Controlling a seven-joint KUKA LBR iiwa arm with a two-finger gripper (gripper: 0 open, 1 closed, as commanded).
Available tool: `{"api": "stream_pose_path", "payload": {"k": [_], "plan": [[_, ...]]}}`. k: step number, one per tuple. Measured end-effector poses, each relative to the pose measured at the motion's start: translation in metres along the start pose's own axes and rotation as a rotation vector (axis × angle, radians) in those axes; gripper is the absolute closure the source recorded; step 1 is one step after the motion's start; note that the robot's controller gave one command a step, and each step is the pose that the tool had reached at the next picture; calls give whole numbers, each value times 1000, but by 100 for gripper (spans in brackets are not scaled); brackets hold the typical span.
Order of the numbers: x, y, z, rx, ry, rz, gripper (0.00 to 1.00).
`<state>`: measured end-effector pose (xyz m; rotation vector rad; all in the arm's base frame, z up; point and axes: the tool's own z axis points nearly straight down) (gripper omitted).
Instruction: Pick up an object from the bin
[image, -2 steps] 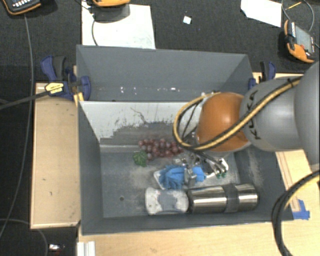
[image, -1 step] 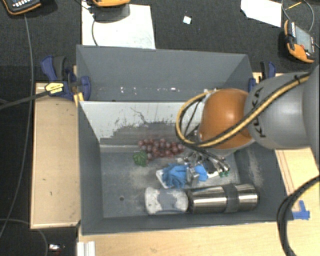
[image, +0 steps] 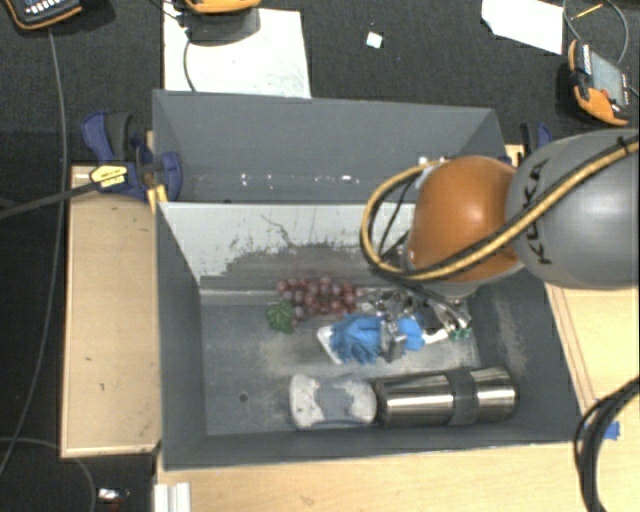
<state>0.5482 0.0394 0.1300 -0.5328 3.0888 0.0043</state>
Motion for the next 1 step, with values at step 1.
{"api": "stream_pose_path", "payload": {"k": [1], "plan": [[0, 0, -30, 0, 1, 0, 100]]}}
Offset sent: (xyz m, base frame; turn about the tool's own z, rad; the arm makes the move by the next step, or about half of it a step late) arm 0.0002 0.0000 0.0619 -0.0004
